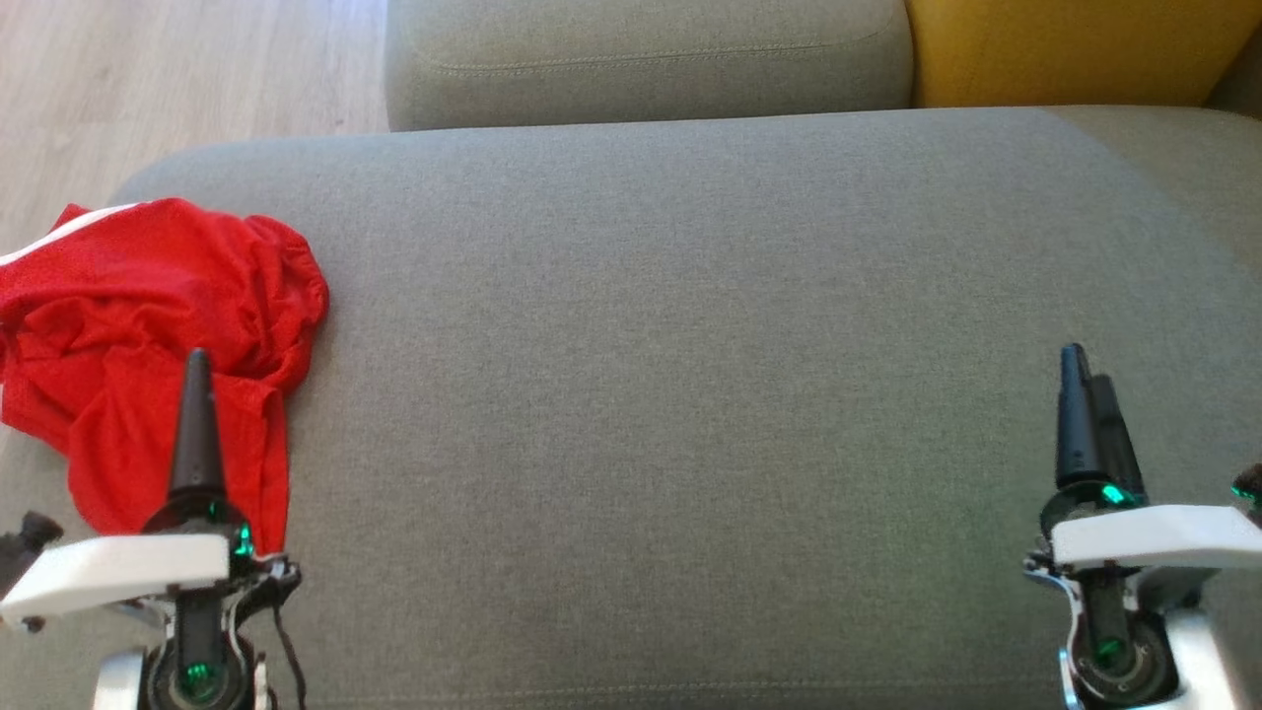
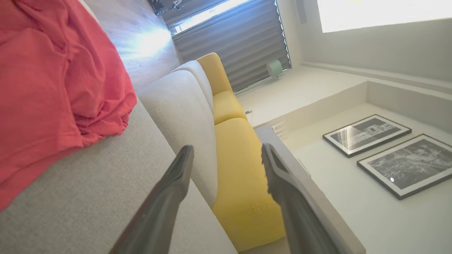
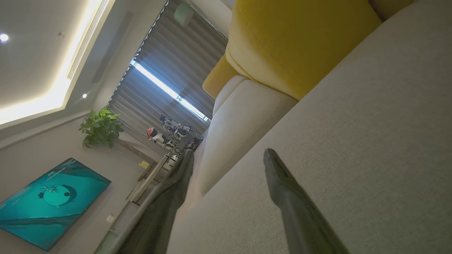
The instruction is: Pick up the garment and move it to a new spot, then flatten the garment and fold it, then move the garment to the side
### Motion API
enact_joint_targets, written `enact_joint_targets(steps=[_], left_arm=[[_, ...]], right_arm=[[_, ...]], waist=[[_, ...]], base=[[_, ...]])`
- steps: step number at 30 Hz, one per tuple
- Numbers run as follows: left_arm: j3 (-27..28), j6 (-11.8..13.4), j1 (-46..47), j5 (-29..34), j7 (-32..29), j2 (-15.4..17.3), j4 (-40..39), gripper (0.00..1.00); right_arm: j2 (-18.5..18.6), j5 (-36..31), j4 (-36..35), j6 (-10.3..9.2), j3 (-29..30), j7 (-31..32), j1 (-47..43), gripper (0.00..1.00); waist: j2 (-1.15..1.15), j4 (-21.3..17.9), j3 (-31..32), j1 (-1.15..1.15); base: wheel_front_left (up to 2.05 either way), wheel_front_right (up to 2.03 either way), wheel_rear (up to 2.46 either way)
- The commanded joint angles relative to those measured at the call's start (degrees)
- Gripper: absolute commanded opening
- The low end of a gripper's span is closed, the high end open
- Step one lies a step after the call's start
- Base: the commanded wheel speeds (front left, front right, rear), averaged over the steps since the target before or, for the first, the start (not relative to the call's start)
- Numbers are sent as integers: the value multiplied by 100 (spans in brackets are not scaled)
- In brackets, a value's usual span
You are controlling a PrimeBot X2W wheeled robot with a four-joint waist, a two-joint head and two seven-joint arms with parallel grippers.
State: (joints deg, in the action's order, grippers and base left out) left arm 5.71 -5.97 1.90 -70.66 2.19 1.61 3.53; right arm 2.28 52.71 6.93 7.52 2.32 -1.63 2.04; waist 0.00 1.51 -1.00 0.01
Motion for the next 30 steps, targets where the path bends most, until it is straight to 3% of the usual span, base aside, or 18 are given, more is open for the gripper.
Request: enact_joint_targets(steps=[1, 22, 30], left_arm=[[-5, -8, 325, 275, 62, 79, -331, 100], [-1252, 311, 340, 3303, 399, 131, -725, 100], [-2011, 843, 436, 4242, 533, 440, -493, 100]], right_arm=[[36, -313, -293, -1, -115, -112, 352, 100], [42, -2442, -653, -2, -560, -450, 377, 100], [45, -3162, -548, -2, -584, -585, 282, 100]], waist=[[0, 3, -5, 0], [0, -24, -77, 0], [0, -37, -108, 0]], base=[[0, 0, 0], [0, 0, 0], [0, 0, 0]])
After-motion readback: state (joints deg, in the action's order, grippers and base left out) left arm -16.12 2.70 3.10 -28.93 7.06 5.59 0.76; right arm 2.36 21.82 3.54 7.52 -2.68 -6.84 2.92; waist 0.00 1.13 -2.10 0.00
